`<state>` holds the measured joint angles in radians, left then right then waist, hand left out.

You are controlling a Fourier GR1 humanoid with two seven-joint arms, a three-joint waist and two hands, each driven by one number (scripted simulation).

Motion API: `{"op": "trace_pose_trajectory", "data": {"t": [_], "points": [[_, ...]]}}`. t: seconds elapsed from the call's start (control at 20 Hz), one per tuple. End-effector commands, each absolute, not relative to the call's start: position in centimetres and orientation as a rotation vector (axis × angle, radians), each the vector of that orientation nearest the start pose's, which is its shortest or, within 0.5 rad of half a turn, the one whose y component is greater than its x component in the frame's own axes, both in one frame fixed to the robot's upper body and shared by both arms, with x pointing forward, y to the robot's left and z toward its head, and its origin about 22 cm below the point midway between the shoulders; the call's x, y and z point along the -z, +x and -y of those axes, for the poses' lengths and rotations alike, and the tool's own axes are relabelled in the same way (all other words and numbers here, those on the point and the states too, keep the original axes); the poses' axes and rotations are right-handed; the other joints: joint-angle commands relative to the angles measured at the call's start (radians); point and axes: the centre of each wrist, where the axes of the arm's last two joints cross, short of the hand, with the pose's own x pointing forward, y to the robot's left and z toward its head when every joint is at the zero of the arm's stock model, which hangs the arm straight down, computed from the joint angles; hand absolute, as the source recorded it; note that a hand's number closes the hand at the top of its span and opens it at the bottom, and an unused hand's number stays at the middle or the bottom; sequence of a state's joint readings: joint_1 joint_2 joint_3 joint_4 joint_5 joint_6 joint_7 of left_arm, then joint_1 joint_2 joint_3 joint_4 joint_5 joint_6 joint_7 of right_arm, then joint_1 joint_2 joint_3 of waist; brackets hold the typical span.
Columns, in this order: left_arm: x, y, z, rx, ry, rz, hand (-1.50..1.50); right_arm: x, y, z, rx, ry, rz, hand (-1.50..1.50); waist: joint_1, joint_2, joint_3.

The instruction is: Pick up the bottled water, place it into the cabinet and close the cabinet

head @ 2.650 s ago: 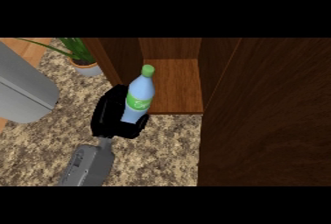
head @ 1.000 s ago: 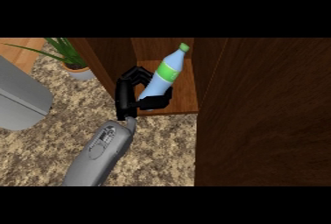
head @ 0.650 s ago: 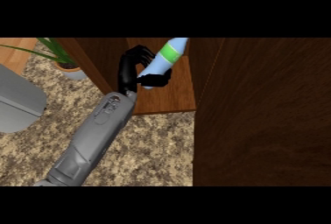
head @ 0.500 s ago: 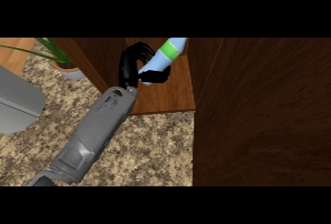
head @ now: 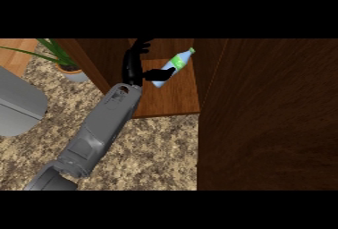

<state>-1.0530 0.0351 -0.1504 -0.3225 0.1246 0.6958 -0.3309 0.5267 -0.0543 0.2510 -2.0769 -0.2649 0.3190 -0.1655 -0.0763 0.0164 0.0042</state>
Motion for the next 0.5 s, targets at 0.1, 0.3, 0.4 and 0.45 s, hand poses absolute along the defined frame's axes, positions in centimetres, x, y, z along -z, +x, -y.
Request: {"op": "trace_pose_trajectory", "data": {"t": [0.1,0.3,0.4,0.45], "points": [[-2.9,43.3,-13.7,0.118,0.606,1.648,-1.50,-3.6,12.0,22.5,-0.024,0.506,1.772,-1.50,0.003,0.011,-0.005],[-2.3,43.3,-15.9,0.116,0.631,1.651,-1.50,-3.4,12.0,21.8,-0.027,0.515,1.769,-1.50,0.001,0.015,-0.006],[-3.6,43.9,-15.3,0.095,0.611,1.672,-1.50,-3.6,11.8,21.8,-0.049,0.518,1.762,-1.50,-0.005,0.016,-0.006],[-1.5,42.7,-14.7,0.102,0.574,1.688,-1.50,-3.9,12.2,21.7,-0.013,0.525,1.759,-1.50,0.006,0.015,-0.006]]}}
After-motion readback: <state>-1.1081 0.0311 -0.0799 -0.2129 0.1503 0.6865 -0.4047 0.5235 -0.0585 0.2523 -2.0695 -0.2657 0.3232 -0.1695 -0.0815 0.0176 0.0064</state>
